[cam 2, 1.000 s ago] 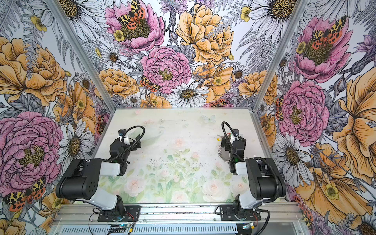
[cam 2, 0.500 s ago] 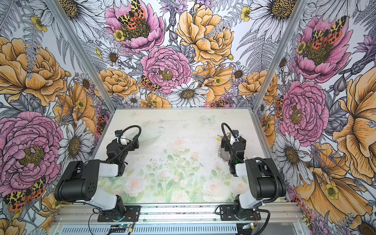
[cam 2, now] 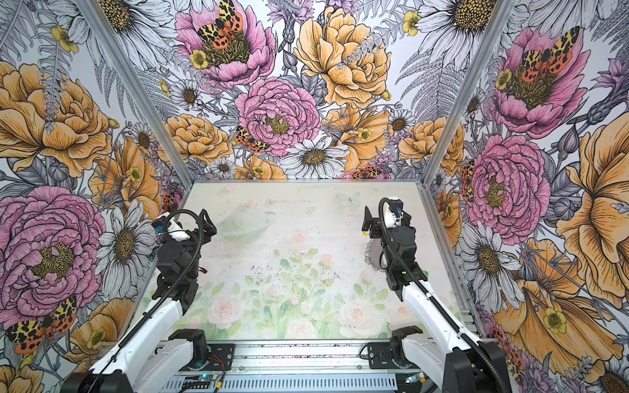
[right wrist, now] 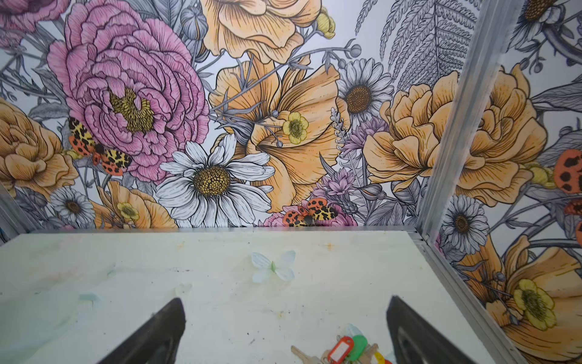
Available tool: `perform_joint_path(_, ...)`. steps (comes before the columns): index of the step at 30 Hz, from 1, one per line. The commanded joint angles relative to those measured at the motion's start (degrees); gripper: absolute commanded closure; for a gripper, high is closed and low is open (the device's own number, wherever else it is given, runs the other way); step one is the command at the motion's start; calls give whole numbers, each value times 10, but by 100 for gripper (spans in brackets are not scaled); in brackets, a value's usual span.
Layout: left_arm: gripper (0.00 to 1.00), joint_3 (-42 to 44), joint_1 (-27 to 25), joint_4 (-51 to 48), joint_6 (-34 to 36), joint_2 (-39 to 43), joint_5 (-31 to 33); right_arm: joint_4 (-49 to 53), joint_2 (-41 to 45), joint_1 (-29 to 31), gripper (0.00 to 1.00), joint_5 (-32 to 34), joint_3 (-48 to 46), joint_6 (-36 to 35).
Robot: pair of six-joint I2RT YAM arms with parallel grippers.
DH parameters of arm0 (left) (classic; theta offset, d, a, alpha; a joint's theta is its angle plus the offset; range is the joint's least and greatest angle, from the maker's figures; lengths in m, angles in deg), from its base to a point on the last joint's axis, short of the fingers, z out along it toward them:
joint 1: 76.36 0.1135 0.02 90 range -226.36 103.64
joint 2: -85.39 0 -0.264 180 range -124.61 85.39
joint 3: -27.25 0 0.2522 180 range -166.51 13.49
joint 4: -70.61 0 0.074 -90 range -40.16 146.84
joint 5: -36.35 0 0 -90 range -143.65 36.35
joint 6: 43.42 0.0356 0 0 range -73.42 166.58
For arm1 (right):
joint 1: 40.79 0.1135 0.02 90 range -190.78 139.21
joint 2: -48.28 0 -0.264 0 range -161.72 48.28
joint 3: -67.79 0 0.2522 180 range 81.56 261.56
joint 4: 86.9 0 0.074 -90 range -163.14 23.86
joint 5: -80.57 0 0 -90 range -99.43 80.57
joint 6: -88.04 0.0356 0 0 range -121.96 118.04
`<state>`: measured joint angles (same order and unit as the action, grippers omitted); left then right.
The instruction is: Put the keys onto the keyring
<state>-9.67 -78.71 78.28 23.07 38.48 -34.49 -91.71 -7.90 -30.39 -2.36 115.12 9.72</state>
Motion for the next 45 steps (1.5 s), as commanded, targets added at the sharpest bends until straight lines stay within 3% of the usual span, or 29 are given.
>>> perform_joint_path(1, 1, 6, 14, -177, -173, 53, 53, 198, 16, -14, 1, -2, 46, 141)
perform_joint_path(3, 1, 52, 27, -126, -195, 94, 17, 235, 25, -48, 1, -68, 52, 187)
perform_joint_path(5, 1, 86, 56, -61, -192, 121, -92, 236, 35, -90, 0, -135, 30, 234)
perform_joint_path(7, 1, 73, 66, -81, -176, 121, -152, 235, 32, -127, 1, -179, 14, 255)
perform_joint_path(10, 1, 31, 48, -160, -148, 86, -183, 293, -27, -147, 0, -179, 31, 248)
perform_joint_path(14, 1, 16, 4, -173, -128, 26, -221, 331, -140, -145, 1, -184, 64, 244)
perform_joint_path(23, 1, 17, -81, -195, -99, -21, -181, 350, -283, -112, 0, -135, 121, 257)
perform_joint_path(38, 1, 21, -85, -197, -103, 0, -168, 403, -381, -67, 1, -91, 163, 262)
perform_joint_path(45, 1, 12, -77, -251, -87, 38, -130, 413, -396, 43, 1, -104, 190, 284)
